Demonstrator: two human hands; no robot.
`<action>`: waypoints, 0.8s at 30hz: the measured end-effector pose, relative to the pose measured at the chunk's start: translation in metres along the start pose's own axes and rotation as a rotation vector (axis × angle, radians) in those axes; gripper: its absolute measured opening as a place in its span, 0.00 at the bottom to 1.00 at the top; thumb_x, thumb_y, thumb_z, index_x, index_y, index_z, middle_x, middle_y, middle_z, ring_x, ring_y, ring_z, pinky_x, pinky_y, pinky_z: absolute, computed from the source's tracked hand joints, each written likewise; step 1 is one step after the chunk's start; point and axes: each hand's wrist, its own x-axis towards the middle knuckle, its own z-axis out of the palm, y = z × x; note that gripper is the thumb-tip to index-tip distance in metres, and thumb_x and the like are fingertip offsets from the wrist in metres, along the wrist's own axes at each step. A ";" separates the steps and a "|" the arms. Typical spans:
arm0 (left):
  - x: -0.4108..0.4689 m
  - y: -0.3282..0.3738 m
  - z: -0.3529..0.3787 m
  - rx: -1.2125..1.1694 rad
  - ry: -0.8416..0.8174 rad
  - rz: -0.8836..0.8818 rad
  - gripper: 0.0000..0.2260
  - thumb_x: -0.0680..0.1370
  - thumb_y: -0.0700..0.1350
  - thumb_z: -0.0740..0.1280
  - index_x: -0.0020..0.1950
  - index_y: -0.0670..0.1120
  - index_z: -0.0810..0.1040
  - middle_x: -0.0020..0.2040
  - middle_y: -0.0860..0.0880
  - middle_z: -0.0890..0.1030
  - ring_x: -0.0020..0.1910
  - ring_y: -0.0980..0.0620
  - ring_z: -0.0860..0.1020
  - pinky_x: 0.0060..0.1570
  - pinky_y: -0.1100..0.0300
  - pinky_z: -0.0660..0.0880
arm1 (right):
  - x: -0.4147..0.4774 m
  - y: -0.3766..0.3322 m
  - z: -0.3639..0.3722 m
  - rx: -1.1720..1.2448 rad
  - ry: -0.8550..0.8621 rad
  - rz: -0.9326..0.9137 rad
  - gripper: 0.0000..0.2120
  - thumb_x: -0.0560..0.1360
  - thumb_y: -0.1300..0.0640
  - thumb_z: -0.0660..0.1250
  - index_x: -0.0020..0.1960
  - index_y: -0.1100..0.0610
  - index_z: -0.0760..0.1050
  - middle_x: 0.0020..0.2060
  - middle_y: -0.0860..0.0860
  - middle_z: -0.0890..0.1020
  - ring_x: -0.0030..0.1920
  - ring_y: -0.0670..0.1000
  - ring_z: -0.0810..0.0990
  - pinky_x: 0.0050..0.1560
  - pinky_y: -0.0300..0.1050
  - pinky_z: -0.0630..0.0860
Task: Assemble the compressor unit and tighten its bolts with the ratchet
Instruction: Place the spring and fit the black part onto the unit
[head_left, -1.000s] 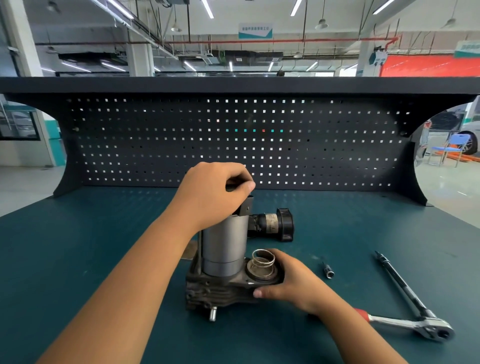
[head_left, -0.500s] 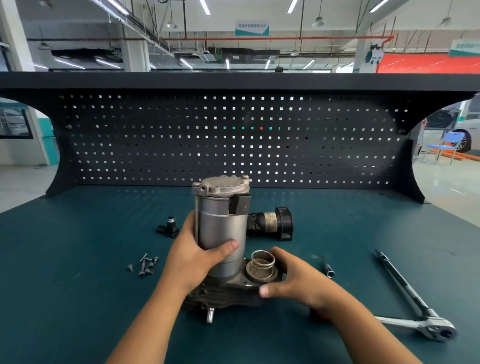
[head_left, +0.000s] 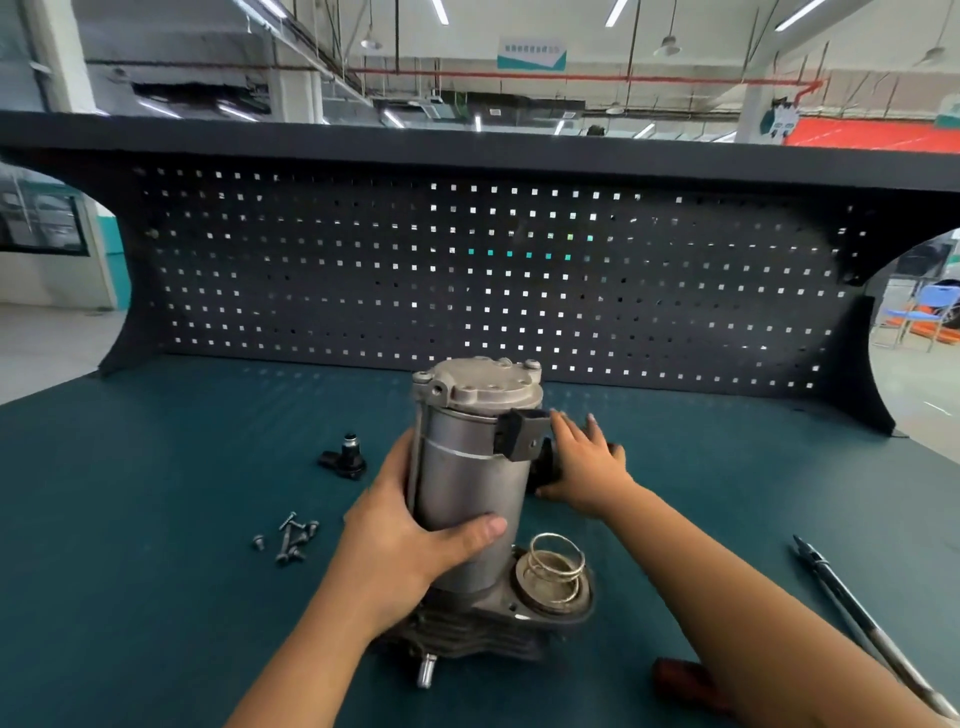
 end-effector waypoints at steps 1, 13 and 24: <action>0.000 0.000 0.000 -0.002 -0.001 -0.001 0.36 0.51 0.64 0.75 0.58 0.68 0.68 0.52 0.69 0.78 0.50 0.68 0.77 0.45 0.70 0.73 | 0.006 0.002 0.006 0.000 -0.019 0.012 0.51 0.71 0.44 0.71 0.77 0.51 0.37 0.77 0.49 0.47 0.76 0.59 0.40 0.71 0.67 0.47; 0.000 -0.004 0.000 -0.066 -0.007 -0.017 0.33 0.52 0.60 0.75 0.55 0.64 0.71 0.50 0.69 0.80 0.48 0.69 0.78 0.39 0.76 0.72 | 0.006 0.013 0.012 -0.150 0.077 0.013 0.35 0.63 0.39 0.74 0.64 0.50 0.68 0.57 0.48 0.72 0.62 0.57 0.62 0.55 0.54 0.68; -0.002 -0.001 0.003 -0.014 -0.012 0.002 0.33 0.52 0.63 0.77 0.55 0.68 0.70 0.49 0.72 0.78 0.48 0.71 0.77 0.41 0.74 0.71 | -0.092 0.017 -0.053 1.505 0.137 -0.017 0.22 0.58 0.53 0.76 0.50 0.55 0.77 0.43 0.49 0.85 0.46 0.50 0.83 0.41 0.38 0.79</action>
